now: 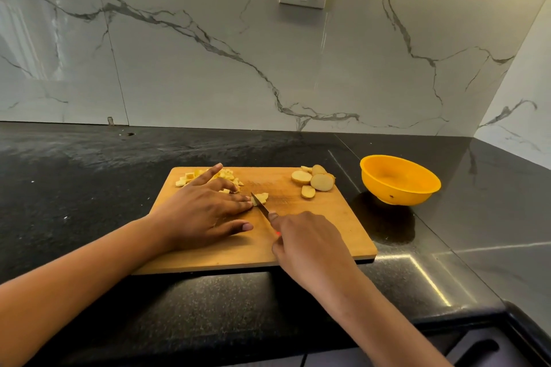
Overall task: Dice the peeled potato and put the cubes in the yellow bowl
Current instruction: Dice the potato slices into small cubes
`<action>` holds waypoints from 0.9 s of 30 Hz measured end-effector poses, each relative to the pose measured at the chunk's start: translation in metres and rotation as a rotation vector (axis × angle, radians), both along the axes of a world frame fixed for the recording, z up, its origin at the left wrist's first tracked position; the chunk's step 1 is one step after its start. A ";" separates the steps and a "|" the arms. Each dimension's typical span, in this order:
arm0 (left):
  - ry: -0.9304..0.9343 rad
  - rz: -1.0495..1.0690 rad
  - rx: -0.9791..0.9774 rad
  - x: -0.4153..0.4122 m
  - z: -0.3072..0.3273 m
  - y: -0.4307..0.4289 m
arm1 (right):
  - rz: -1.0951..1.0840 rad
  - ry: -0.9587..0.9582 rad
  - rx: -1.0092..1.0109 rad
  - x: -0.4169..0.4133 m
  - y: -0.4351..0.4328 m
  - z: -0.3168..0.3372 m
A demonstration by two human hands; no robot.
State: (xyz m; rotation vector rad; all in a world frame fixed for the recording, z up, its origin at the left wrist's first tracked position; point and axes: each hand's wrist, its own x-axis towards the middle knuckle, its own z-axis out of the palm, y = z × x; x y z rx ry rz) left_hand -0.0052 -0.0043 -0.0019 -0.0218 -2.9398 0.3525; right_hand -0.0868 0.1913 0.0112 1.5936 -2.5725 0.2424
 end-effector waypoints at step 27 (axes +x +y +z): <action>0.212 0.015 0.230 -0.036 0.031 -0.047 | -0.148 -0.006 -0.413 -0.077 0.004 -0.016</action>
